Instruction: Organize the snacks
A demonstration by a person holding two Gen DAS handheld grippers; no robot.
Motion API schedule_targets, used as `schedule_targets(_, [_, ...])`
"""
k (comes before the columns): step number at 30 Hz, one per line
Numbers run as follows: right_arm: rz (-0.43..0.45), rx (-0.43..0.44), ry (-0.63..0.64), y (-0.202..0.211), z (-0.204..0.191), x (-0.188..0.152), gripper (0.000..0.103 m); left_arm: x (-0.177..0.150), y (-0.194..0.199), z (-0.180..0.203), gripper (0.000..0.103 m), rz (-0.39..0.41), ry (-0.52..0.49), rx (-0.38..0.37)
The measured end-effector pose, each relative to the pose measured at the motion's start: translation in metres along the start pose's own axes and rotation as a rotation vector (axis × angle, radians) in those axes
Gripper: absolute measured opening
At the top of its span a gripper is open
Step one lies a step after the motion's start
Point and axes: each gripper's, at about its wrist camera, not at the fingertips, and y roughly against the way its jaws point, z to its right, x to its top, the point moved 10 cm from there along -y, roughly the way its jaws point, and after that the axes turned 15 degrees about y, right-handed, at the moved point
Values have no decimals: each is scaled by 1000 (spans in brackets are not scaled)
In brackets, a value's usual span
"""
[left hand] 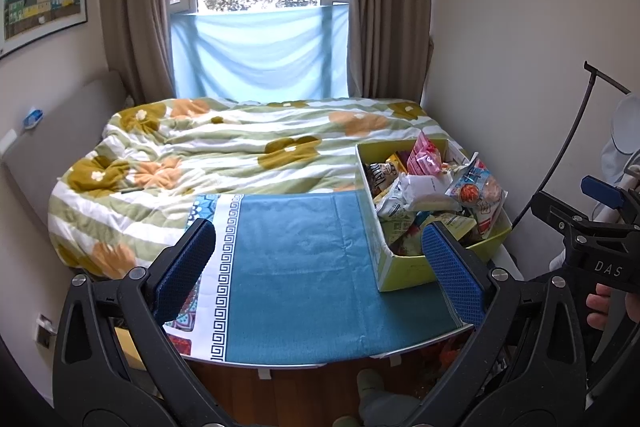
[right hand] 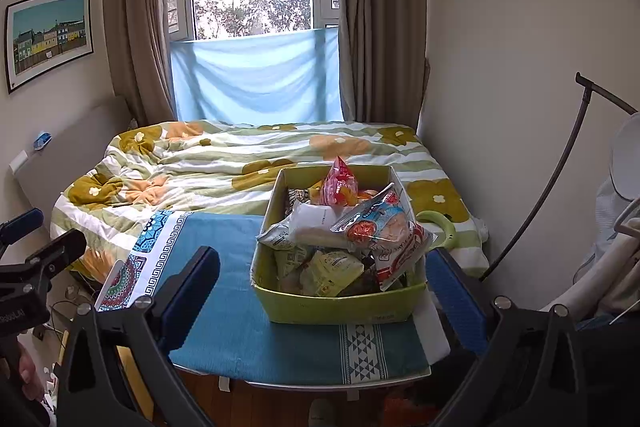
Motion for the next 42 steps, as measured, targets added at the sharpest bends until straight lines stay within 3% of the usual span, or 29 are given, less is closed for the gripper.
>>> schedule_targets(42, [-4, 10, 2, -10, -10, 7, 102, 0, -1, -7, 102, 25, 20, 21])
